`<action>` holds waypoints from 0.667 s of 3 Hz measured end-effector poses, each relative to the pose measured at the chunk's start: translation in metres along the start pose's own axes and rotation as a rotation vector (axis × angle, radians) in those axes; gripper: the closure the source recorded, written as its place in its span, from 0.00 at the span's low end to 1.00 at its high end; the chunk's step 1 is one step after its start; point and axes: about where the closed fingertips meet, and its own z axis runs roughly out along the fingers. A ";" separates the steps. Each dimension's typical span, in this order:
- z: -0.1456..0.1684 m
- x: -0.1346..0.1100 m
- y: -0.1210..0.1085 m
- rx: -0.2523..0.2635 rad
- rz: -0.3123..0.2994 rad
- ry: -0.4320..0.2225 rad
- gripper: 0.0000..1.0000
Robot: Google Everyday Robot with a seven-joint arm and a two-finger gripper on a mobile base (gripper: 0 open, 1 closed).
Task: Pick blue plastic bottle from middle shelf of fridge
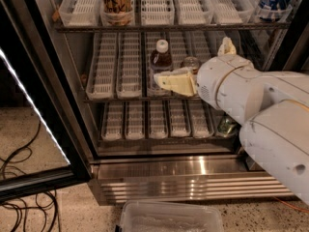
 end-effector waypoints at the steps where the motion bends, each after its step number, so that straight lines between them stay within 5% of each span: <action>1: 0.021 0.022 0.026 -0.065 0.002 0.034 0.00; 2: 0.073 0.052 0.097 -0.234 -0.003 0.114 0.00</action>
Offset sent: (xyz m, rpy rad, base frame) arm 0.0529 0.1561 -0.1420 -0.0607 0.3316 0.3630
